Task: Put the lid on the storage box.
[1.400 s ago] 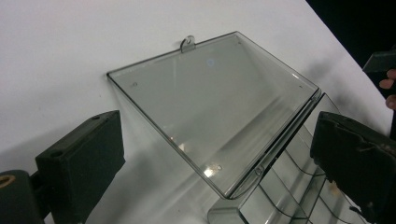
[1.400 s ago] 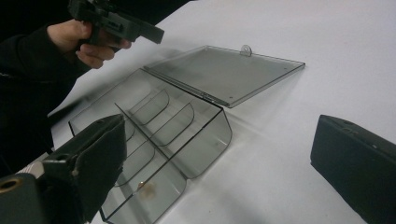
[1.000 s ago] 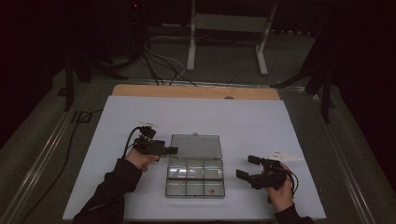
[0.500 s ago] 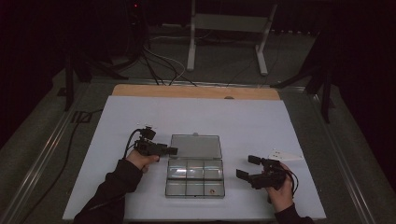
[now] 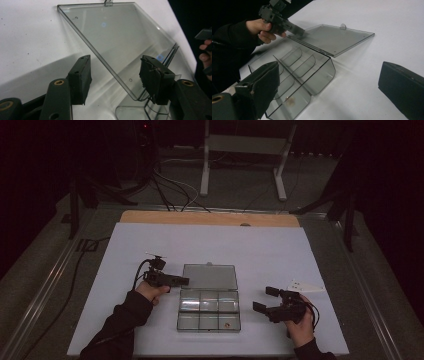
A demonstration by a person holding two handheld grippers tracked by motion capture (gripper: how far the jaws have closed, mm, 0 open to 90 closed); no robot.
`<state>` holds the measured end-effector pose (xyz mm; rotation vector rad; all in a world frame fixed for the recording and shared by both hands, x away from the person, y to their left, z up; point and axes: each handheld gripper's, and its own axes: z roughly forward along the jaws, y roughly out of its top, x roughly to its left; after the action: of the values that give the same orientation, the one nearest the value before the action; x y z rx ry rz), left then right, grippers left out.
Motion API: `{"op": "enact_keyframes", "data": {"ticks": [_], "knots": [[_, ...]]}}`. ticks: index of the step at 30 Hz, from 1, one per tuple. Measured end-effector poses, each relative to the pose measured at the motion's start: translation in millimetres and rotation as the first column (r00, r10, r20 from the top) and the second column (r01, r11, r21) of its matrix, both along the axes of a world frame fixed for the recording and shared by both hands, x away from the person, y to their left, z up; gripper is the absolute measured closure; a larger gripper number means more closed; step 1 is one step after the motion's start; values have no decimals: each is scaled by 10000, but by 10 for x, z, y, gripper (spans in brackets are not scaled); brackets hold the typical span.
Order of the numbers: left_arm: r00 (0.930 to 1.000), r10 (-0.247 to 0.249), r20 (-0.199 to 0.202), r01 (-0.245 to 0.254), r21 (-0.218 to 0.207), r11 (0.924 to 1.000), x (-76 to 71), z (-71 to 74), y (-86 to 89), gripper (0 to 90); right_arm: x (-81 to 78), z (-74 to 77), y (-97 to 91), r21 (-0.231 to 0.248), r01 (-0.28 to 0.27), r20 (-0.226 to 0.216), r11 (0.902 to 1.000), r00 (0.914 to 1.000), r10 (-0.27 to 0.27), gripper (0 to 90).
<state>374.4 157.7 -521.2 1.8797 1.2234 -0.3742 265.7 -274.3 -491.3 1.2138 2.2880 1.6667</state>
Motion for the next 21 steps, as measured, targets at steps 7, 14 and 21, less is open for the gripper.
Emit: {"op": "enact_keyframes", "data": {"ticks": [7,14,21], "knots": [[9997,-220,-100,219,-87,9997,5,-9,3,539,1,-2,2,-42,5,-2,10000,10000,-5,35],[9996,-254,-154,248,-325,9992,7,-10,12,584,1,-1,2,-40,2,-13,10000,10000,-2,34],[9996,-282,-8,282,-228,9993,1,3,7,590,-1,1,1,-31,0,2,10000,10000,0,35]]}}
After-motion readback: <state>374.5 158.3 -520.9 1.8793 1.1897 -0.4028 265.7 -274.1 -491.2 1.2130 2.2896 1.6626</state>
